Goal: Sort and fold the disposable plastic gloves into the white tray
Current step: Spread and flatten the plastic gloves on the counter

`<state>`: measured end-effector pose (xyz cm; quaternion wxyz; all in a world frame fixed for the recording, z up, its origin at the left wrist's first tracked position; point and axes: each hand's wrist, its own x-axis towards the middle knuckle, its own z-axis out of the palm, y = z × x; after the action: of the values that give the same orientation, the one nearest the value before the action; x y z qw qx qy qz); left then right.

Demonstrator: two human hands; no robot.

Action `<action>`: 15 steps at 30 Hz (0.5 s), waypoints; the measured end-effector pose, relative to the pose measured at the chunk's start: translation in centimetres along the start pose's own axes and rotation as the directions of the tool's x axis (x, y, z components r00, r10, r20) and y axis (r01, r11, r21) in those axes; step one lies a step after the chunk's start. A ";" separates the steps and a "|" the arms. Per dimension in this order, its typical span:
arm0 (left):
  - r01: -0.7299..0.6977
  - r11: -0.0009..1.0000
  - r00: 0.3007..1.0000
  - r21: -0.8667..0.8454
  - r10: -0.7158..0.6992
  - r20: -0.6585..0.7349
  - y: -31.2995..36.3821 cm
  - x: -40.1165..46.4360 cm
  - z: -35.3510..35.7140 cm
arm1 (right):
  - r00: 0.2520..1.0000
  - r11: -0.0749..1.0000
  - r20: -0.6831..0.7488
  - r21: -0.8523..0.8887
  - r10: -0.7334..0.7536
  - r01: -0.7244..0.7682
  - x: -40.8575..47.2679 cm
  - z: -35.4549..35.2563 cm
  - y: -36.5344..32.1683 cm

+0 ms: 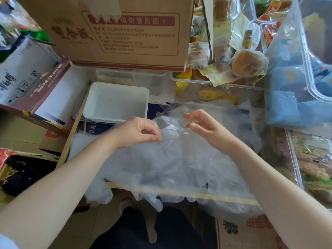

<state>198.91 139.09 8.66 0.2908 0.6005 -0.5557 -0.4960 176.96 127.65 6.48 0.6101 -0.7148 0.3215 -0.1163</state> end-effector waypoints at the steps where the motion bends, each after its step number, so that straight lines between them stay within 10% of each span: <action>1: -0.013 0.999 1.000 0.052 0.013 0.007 -0.1 -0.5 -0.3 | 0.994 0.990 0.041 0.094 0.101 -0.104 0.2 -0.2 -0.3; 9: -0.149 0.941 0.987 0.304 0.122 0.106 1.1 -4.7 -2.2 | 0.923 0.960 0.316 0.103 0.218 -0.262 3.2 2.9 -4.8; 15: -0.021 0.984 0.997 0.177 0.034 -0.074 -0.6 -8.5 -5.6 | 0.982 0.965 0.150 0.213 0.119 -0.150 4.3 6.4 -7.0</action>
<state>205.24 146.23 12.39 0.2644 0.6346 -0.5942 -0.4175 186.07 130.46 10.64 0.7136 -0.6243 0.3119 -0.0613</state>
